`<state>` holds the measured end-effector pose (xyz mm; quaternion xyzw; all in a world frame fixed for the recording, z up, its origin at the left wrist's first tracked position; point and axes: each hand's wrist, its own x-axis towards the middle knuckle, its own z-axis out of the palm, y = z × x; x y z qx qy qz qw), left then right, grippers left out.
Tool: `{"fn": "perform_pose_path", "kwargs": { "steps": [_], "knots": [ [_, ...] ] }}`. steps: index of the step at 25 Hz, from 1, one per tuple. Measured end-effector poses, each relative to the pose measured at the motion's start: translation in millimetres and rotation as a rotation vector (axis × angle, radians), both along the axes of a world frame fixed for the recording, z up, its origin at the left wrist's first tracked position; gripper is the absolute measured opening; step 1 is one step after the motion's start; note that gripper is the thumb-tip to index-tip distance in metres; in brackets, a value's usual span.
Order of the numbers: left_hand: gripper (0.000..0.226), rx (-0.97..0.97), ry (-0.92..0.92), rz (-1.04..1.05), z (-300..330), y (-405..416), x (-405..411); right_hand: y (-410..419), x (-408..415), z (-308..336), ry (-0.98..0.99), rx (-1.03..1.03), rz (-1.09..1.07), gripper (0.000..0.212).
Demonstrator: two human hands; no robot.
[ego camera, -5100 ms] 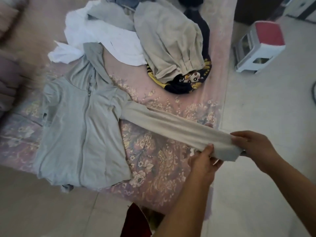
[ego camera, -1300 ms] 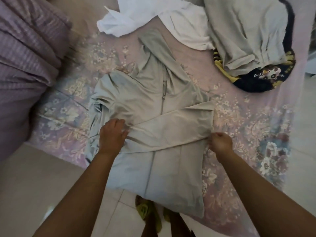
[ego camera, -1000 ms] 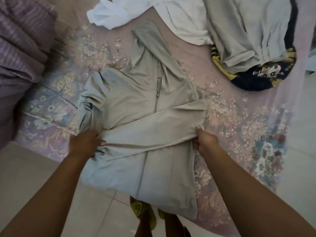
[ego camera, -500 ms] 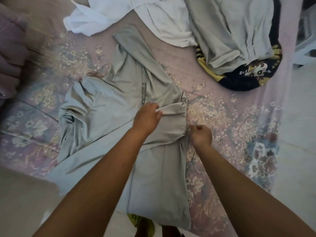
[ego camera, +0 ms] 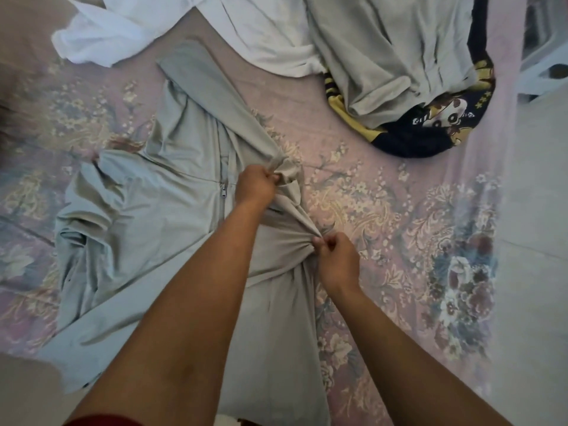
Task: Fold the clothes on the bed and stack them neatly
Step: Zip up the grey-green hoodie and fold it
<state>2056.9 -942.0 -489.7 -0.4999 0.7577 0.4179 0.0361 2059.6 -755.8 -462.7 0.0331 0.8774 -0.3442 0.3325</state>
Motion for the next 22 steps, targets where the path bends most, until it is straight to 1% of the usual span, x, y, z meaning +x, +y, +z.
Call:
{"fn": "perform_pose_path", "kwargs": {
  "steps": [2,4,6,7,9,10,11,12,13,15,16,17,18,19,20,21,22],
  "knots": [
    [0.046,0.125,0.020,0.026,3.7,-7.8,7.3,1.1,2.6,3.5,-0.052,-0.073,-0.022,0.028],
    [0.051,0.248,0.018,0.029,7.8,-9.6,-1.8,-0.7,3.2,3.8,-0.105,-0.084,-0.003,0.030],
    [0.046,0.219,-0.045,-0.128,9.7,-7.4,-20.9,0.0,2.4,-0.7,-0.104,-0.059,0.001,0.026],
    [0.041,0.183,-0.026,-0.163,10.3,-6.8,-31.3,1.9,0.5,-2.8,-0.090,-0.051,-0.034,0.024],
    [0.032,0.189,0.080,-0.153,11.5,-9.3,-46.8,7.8,-2.1,-2.4,-0.083,-0.083,-0.131,0.023],
    [0.031,0.191,0.104,-0.153,11.0,-10.3,-50.1,10.8,0.3,0.2,-0.102,-0.125,-0.167,0.024],
    [0.031,0.192,0.095,-0.159,10.1,-9.2,-49.6,13.5,5.8,3.2,-0.127,-0.159,-0.176,0.026],
    [0.034,0.197,0.067,-0.178,10.5,-7.4,-46.9,16.3,13.3,4.9,-0.135,-0.148,-0.139,0.030],
    [0.038,0.212,0.037,-0.191,9.2,-6.1,-42.8,19.0,22.5,4.7,-0.120,-0.074,-0.051,0.035],
    [0.050,0.262,-0.041,-0.250,5.6,-7.8,-35.5,20.9,42.2,2.4,-0.072,0.169,0.178,0.045],
    [0.063,0.271,-0.149,-0.339,6.4,-9.2,-32.5,20.9,50.1,1.4,-0.064,0.266,0.274,0.047],
    [0.073,0.240,-0.280,-0.444,6.1,-11.4,-30.7,21.3,56.4,0.4,-0.061,0.325,0.327,0.046],
    [0.074,0.180,-0.363,-0.521,7.9,-13.7,-31.0,22.6,62.1,-0.2,-0.051,0.333,0.329,0.042],
    [0.061,0.125,-0.335,-0.530,8.3,-15.5,-32.8,25.5,67.9,0.7,-0.038,0.293,0.279,0.036],
    [0.043,0.083,-0.236,-0.482,8.1,-14.8,-34.2,31.3,73.9,2.2,-0.020,0.211,0.189,0.026],
    [0.032,0.069,-0.119,-0.391,8.5,-11.1,-33.1,38.4,79.7,5.1,-0.037,0.115,0.088,0.015],
    [0.029,0.077,-0.035,-0.315,11.0,-3.9,-29.2,45.9,84.7,7.1,-0.097,0.043,0.012,0.011]
  ]
}}
